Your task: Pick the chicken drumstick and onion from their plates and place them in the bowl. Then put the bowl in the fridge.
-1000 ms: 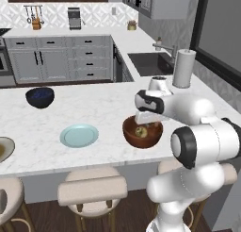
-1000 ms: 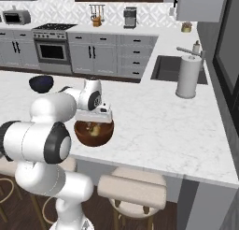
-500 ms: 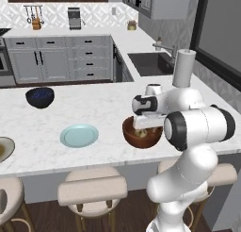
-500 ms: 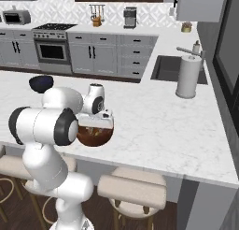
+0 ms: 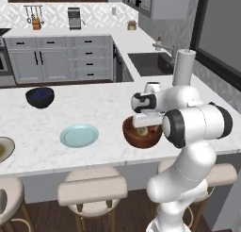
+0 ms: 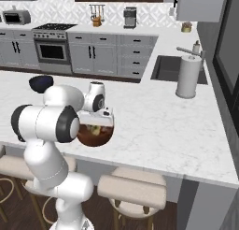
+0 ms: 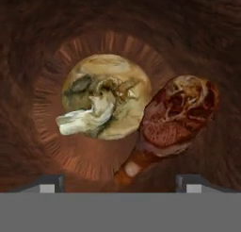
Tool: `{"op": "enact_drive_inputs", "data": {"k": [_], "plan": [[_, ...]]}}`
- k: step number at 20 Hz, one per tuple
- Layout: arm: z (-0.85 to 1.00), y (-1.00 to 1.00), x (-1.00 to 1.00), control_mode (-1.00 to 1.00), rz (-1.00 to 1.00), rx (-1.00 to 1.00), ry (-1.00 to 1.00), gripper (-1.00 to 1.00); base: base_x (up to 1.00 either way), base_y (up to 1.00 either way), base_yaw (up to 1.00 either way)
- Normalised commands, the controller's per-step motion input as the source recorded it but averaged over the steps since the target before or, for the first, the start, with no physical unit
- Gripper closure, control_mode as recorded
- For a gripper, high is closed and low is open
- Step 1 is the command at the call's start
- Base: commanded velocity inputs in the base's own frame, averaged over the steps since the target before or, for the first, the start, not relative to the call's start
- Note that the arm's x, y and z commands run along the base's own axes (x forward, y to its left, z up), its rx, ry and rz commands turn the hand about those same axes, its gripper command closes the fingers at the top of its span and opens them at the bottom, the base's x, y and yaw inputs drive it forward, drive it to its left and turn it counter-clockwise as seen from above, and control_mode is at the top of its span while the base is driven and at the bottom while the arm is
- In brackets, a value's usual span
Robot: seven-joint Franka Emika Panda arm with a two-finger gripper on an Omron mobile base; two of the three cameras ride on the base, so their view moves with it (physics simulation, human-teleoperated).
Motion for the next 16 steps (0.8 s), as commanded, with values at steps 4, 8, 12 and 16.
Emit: {"op": "enact_drive_inputs", "data": {"k": [4, 8, 12, 16], "plan": [[0.6, 0.0, -0.19, -1.0, -0.03, 0.0, -0.05, -1.0, 0.0, 0.0, 0.0], [0.47, -0.34, -0.06, -1.0, -0.04, 0.0, 0.0, -1.0, 0.0, 0.0, 0.0], [0.14, -0.6, -0.02, -1.0, -0.03, 0.0, 0.0, -1.0, 0.0, 0.0, 0.0], [0.0, -0.53, 0.0, -1.0, -0.02, 0.0, 0.0, -1.0, 0.0, 0.0, 0.0]]}}
